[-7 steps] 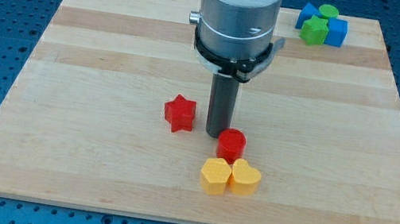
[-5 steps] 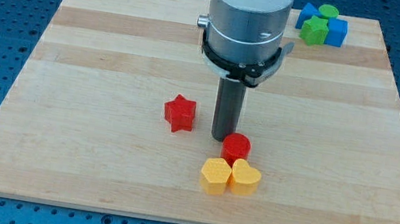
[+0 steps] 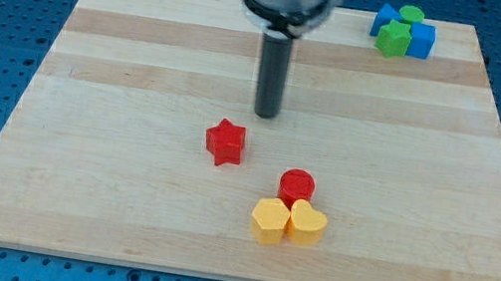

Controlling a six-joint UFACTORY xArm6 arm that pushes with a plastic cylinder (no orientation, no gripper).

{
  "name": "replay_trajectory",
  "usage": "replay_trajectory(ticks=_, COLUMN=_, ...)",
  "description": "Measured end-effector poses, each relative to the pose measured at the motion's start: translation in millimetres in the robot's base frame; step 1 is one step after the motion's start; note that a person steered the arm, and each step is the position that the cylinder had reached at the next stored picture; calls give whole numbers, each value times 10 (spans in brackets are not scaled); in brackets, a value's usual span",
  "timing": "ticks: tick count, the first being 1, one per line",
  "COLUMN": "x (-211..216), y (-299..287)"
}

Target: Slide the red star above the yellow hexagon

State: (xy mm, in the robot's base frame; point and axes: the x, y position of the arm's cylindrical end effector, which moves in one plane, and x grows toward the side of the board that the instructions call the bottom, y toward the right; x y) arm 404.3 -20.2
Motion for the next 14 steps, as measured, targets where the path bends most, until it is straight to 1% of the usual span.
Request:
replay_trajectory(ticks=1, x=-13, y=-554)
replay_trajectory(ticks=2, x=44, y=-760)
replay_trajectory(ticks=3, x=163, y=-741)
replay_trajectory(ticks=5, x=565, y=-532)
replay_trajectory(ticks=7, x=568, y=-128)
replay_trajectory(ticks=8, x=568, y=-53)
replay_trajectory(ticks=12, x=722, y=4)
replay_trajectory(ticks=14, x=886, y=4)
